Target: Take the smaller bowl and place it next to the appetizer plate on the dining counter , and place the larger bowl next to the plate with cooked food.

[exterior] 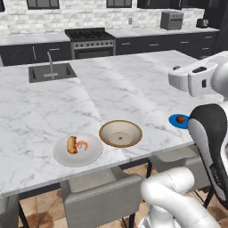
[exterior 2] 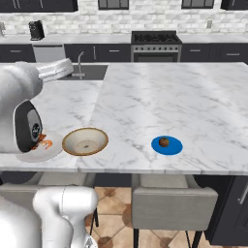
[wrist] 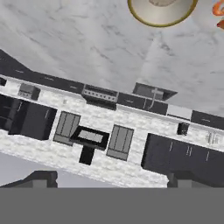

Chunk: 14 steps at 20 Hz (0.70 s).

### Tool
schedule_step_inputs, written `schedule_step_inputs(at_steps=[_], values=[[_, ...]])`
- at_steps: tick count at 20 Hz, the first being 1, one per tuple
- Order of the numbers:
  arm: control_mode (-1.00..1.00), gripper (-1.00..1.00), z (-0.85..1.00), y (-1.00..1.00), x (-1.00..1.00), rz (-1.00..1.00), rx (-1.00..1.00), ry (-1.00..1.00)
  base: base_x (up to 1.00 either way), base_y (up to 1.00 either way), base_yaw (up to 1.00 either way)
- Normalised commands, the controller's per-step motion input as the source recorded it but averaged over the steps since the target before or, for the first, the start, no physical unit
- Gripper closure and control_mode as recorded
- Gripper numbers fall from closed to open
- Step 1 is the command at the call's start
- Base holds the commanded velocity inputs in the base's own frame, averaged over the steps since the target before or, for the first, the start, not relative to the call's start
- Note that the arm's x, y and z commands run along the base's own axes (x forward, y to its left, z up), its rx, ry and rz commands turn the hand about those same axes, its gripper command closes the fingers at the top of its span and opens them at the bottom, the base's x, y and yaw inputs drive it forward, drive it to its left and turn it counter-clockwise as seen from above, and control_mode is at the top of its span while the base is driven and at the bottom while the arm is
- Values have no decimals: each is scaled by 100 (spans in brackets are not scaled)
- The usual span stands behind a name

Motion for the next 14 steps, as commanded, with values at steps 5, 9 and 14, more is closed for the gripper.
schedule_step_inputs(at_steps=[5, 9, 14], values=[[-100, -100, -9, -4, 84, 42, 56, 48, 0, 0, 0], [-100, -100, -73, 22, 7, 25, 1, 45, 0, 0, 0], [-100, -100, -77, 17, 3, 1, -14, 8, 0, 0, 0]])
